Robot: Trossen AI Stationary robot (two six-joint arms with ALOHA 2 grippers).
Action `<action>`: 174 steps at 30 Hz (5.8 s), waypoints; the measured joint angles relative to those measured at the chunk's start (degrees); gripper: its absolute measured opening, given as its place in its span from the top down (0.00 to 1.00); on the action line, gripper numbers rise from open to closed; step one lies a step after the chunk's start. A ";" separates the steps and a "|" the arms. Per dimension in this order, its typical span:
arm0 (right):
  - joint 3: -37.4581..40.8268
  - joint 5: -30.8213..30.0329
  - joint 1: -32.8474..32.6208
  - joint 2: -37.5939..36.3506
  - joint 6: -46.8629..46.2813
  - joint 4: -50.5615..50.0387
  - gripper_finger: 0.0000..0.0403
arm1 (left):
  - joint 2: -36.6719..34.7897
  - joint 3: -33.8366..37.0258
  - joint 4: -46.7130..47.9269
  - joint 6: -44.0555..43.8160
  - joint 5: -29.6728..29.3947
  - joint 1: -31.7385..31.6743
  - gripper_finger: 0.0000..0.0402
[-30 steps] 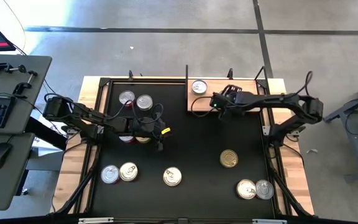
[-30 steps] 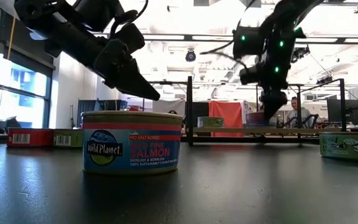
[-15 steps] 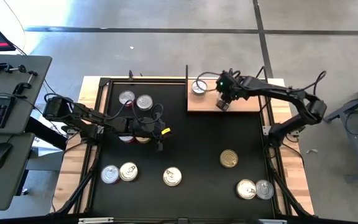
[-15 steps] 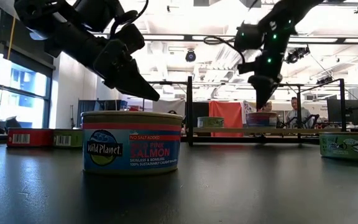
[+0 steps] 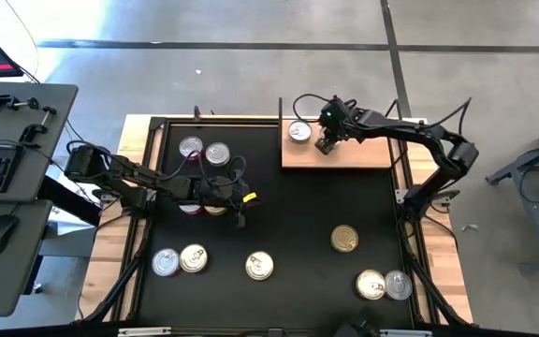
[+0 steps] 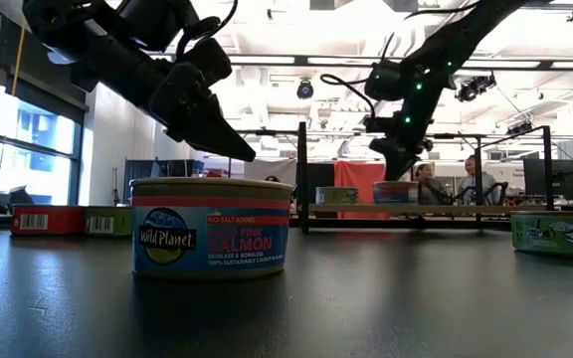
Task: Stack canned seafood by type on shelf
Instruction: Put the blue-pink tuna can on the shelf, then put the red tuna can on the shelf
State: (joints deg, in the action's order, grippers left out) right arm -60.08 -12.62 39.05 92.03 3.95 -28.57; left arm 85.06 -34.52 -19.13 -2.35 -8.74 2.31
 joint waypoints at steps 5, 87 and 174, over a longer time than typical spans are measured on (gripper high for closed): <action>-1.51 -3.73 0.05 -0.07 0.34 -2.02 0.99 | 0.00 0.00 -0.01 -0.02 -0.01 0.00 0.87; 18.47 -23.67 -78.71 -16.12 -40.16 15.66 0.52 | 10.08 -12.24 -13.80 -14.46 -20.27 28.19 0.92; 25.25 -24.90 -76.54 -3.43 -33.91 45.64 0.52 | 15.10 -12.86 21.74 -27.75 5.95 -10.57 1.00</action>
State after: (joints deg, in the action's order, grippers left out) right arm -34.83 -37.52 -37.50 88.60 -29.96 17.07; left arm 100.15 -47.38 2.61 -30.09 -2.79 -8.26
